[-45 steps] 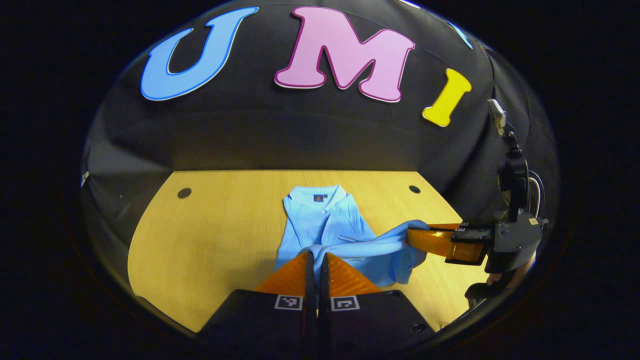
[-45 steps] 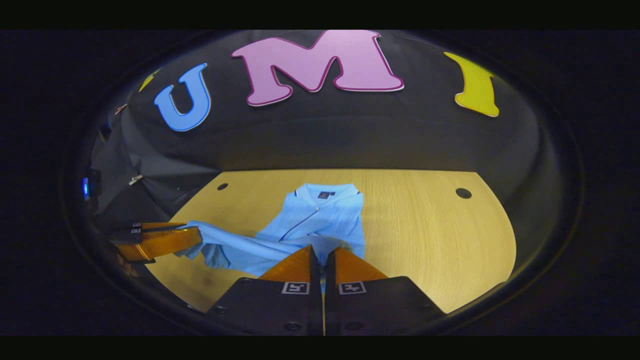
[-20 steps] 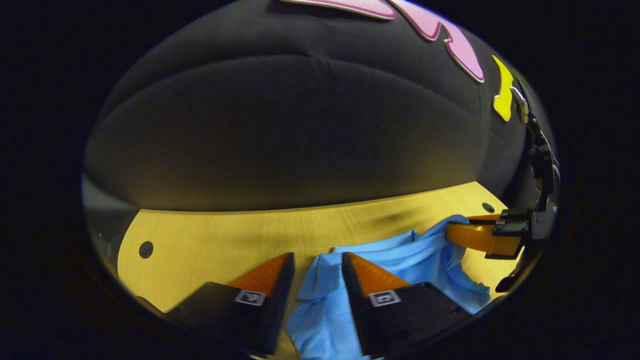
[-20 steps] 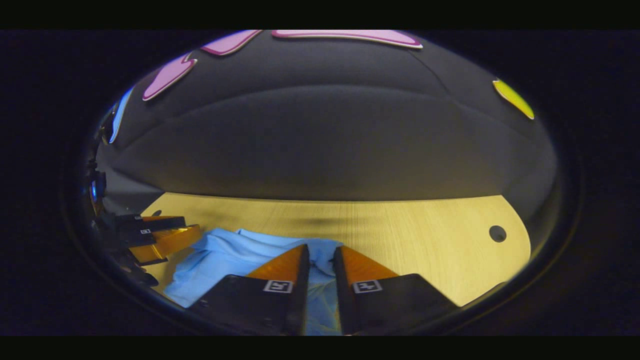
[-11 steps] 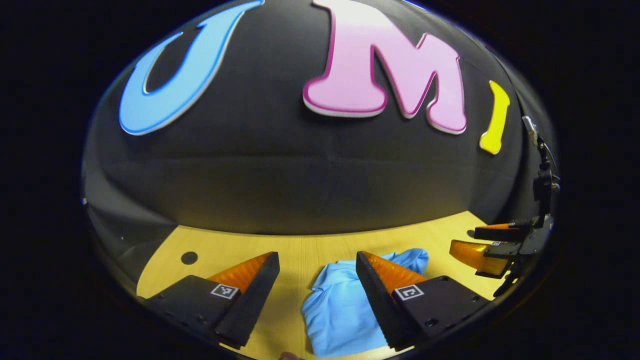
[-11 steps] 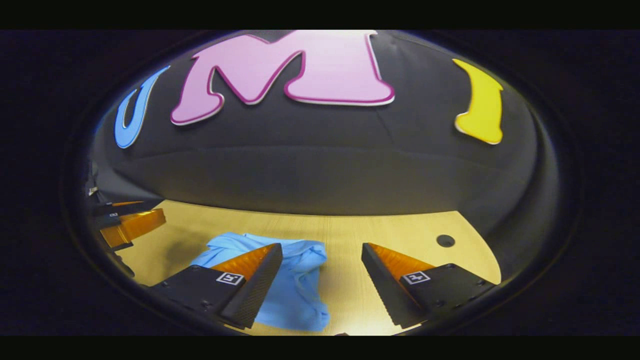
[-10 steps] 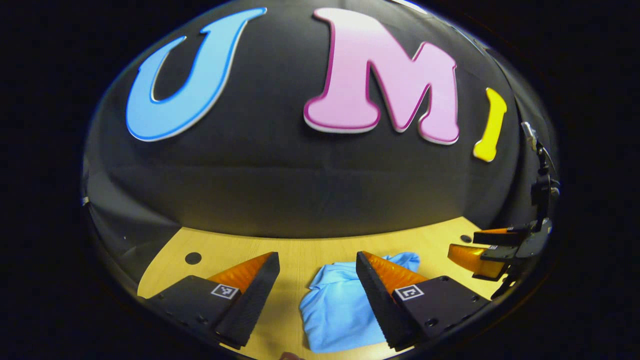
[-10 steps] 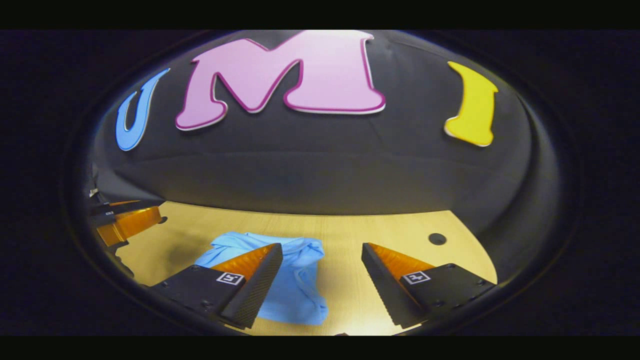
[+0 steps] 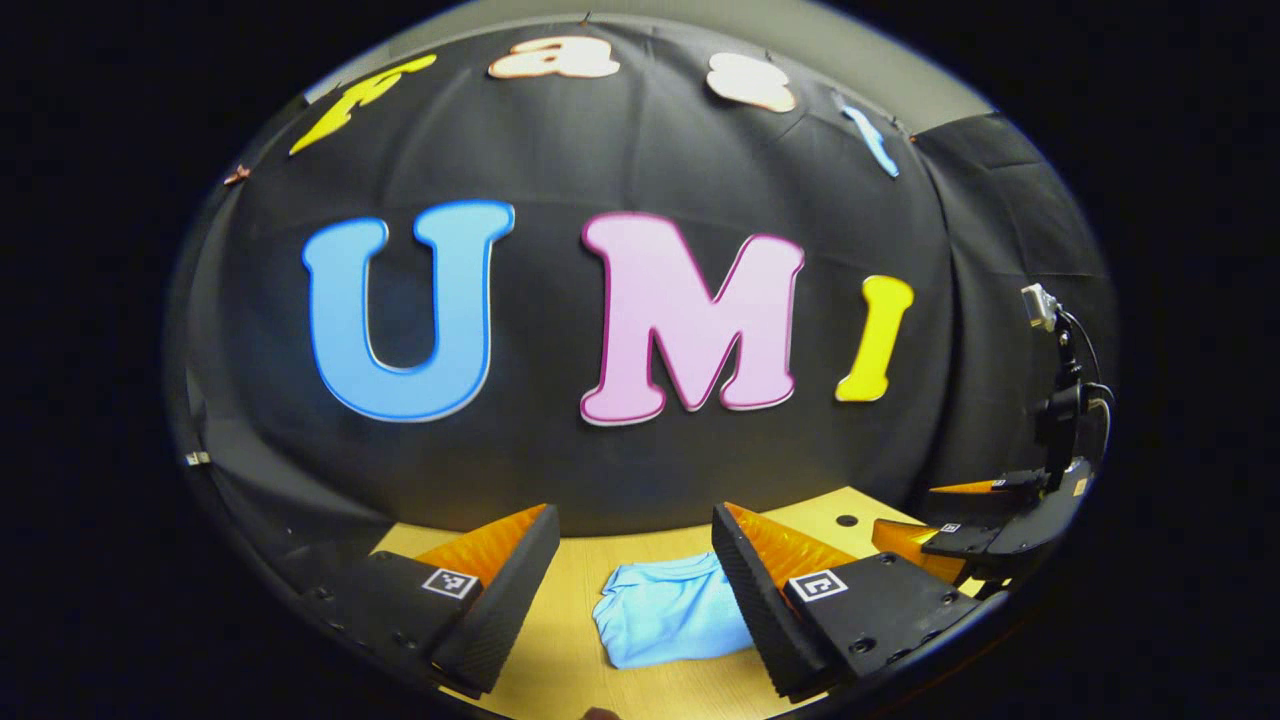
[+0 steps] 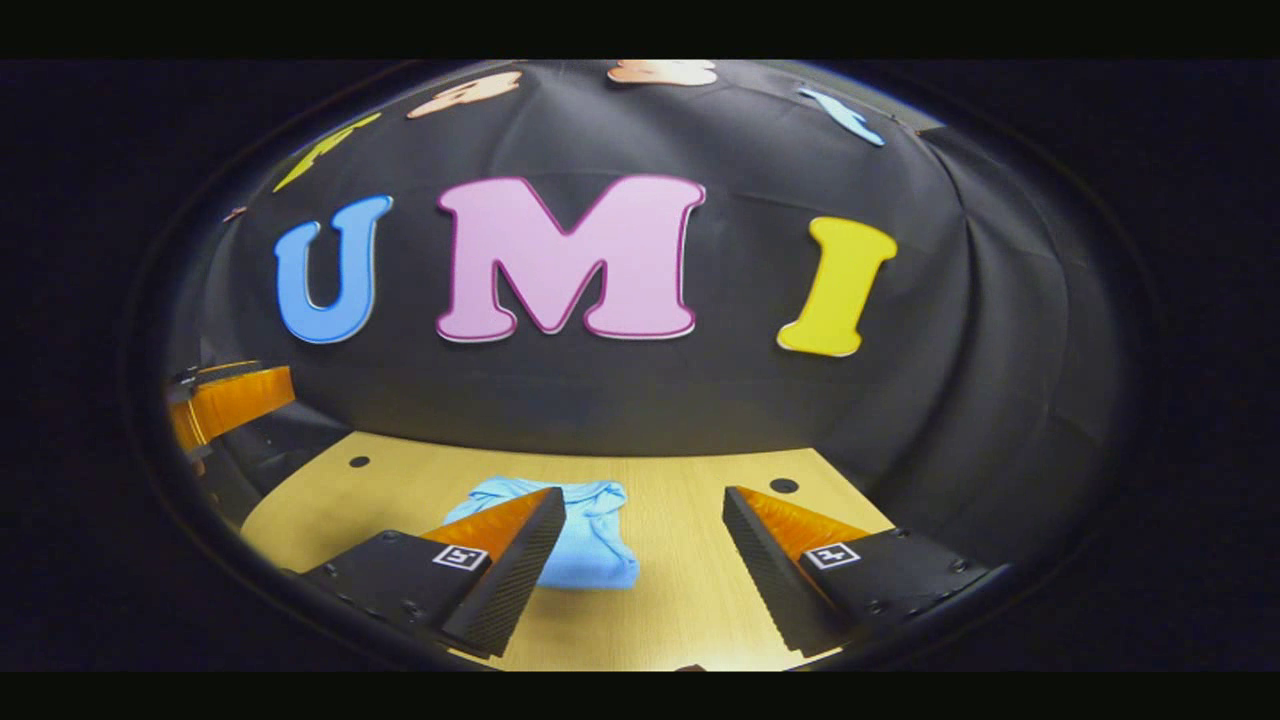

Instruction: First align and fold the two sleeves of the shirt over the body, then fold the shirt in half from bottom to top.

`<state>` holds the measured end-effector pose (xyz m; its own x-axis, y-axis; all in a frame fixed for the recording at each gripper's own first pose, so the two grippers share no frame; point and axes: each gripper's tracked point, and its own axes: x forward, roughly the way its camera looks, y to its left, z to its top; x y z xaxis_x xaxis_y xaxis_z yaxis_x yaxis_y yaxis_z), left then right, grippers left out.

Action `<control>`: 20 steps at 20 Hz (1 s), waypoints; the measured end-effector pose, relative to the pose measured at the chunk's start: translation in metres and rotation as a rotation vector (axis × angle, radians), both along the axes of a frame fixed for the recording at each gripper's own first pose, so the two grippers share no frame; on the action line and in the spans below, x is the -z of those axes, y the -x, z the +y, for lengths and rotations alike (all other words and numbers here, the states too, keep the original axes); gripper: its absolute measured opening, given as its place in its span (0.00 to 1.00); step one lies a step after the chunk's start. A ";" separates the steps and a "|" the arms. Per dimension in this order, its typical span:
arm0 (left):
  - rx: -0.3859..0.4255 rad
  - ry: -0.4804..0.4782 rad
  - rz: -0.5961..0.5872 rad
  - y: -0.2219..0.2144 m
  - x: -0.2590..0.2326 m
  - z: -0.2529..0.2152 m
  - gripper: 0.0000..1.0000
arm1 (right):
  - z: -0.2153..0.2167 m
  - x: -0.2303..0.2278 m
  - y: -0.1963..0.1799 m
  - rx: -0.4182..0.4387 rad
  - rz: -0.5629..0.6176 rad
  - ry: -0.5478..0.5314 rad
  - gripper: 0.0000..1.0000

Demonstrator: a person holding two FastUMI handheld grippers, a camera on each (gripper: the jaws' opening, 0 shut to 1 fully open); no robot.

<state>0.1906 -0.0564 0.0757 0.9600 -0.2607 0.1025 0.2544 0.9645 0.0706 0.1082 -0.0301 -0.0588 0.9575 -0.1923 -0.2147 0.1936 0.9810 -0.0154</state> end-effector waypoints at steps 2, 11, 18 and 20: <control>0.029 0.011 -0.030 0.050 -0.009 -0.001 0.97 | 0.017 -0.011 0.034 -0.013 -0.026 0.000 0.98; 0.020 0.046 -0.070 0.211 -0.005 0.013 0.97 | 0.080 -0.057 0.159 -0.127 -0.124 0.036 0.98; 0.013 0.076 -0.088 0.279 0.018 0.011 0.96 | 0.094 -0.050 0.220 -0.150 -0.096 0.036 0.95; 0.019 0.077 -0.080 0.289 0.023 0.011 0.96 | 0.094 -0.052 0.228 -0.154 -0.096 0.030 0.98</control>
